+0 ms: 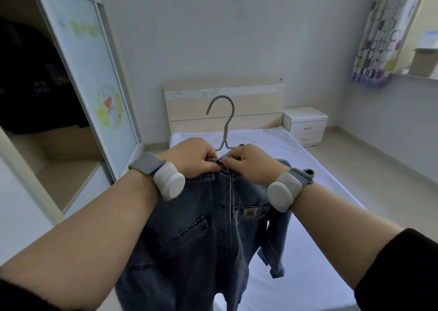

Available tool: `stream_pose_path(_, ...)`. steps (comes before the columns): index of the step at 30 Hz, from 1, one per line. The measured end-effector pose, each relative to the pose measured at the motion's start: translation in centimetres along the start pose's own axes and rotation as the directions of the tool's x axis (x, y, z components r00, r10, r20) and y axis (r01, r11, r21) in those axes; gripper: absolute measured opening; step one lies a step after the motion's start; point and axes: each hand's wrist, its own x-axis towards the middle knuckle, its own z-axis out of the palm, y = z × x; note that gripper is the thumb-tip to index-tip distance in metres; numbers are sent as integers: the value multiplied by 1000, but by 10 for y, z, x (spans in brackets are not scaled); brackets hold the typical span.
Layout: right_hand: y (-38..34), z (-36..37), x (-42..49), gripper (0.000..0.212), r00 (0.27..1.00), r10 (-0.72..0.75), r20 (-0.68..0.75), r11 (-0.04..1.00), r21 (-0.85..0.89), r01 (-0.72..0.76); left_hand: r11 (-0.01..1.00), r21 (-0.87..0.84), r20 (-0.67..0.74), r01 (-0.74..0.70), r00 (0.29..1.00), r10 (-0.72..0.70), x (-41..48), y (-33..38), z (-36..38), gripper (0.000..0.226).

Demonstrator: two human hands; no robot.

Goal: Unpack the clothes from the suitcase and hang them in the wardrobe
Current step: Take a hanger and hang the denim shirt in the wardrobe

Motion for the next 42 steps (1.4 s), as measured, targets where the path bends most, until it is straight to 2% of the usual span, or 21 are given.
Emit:
stream_pose_path(6,1,5,1,55,997,-73,25,995,73,71,997,45,-31,60,998,-59,-3,-2,3,24)
stream_pose_path(10,-1,8,7,37,996,-91,20,996,28,90,996,28,-28,86,996,-85,-6,-3,3,17)
stream_pose_path(16,-13,23,18,26,981,-179,72,983,53,175,983,-114,69,144,988,-136,-31,-20,-15,11)
stream_pose_path(18,-24,32,21,19,969,-234,77,972,55,230,959,-195,46,204,979,-199,-42,-31,-20,13)
stream_pose_path(20,-37,41,25,30,954,-288,83,957,55,284,929,-272,-18,249,964,-264,-51,-43,-23,16)
stream_pose_path(22,-51,51,30,30,934,-348,77,937,27,347,916,-301,-89,267,948,-305,-60,-56,-28,18)
stream_pose_path(25,-72,66,40,14,898,-419,132,896,-96,433,909,-327,-158,257,934,-321,-75,-80,-35,11)
stream_pose_path(27,-86,75,49,25,878,-425,220,864,-189,466,902,-358,-175,240,932,-317,-86,-100,-37,11)
stream_pose_path(28,-95,80,55,26,867,-457,200,858,-158,488,896,-377,-178,235,931,-319,-91,-112,-39,12)
stream_pose_path(29,-103,83,61,25,867,-484,115,863,-98,495,889,-392,-180,237,928,-327,-96,-123,-41,15)
stream_pose_path(32,-128,87,92,23,872,-378,-312,916,8,400,871,-427,-179,243,921,-345,-112,-160,-50,20)
stream_pose_path(33,-136,90,104,31,872,-344,-347,932,-15,362,869,-438,-188,230,922,-339,-118,-174,-55,21)
stream_pose_path(35,-154,100,126,49,930,-321,-181,947,-52,317,864,-465,-219,191,921,-321,-128,-199,-65,22)
stream_pose_path(37,-191,123,151,40,943,-334,-11,941,-67,332,877,-456,-257,152,921,-293,-140,-234,-80,22)
stream_pose_path(39,-214,133,164,26,933,-357,36,926,-119,359,901,-415,-279,129,924,-261,-144,-248,-86,21)
stream_pose_path(42,-247,148,190,33,934,-350,72,926,-126,357,948,-287,-339,137,911,-234,-155,-280,-96,22)
